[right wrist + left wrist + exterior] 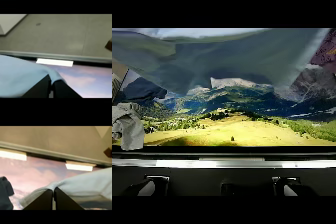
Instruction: Fold the clothes and pants, and hang the long-sleeved shirts on hangers.
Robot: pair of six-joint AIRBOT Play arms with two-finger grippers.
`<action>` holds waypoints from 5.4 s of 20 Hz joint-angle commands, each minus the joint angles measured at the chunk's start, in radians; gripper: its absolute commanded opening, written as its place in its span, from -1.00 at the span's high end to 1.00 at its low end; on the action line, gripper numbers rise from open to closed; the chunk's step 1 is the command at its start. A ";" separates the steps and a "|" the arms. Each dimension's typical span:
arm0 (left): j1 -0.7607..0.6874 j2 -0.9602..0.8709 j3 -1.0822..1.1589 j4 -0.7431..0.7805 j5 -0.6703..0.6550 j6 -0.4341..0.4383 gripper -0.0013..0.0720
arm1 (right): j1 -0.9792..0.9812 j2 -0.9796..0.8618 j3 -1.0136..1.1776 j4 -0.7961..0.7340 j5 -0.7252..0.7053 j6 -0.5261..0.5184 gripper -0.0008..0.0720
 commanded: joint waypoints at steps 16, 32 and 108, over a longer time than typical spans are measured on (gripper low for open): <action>-0.122 -0.393 -0.076 0.143 -0.069 -0.030 0.93 | 0.003 -0.328 -0.165 -0.190 0.249 0.218 0.87; -0.169 -0.869 -0.031 0.157 0.070 -0.212 -0.45 | -0.075 -0.850 -0.150 0.010 0.201 0.172 -0.84; -0.079 0.197 0.048 0.341 -0.031 -0.146 0.93 | 0.089 0.248 0.102 -0.452 0.127 0.364 0.88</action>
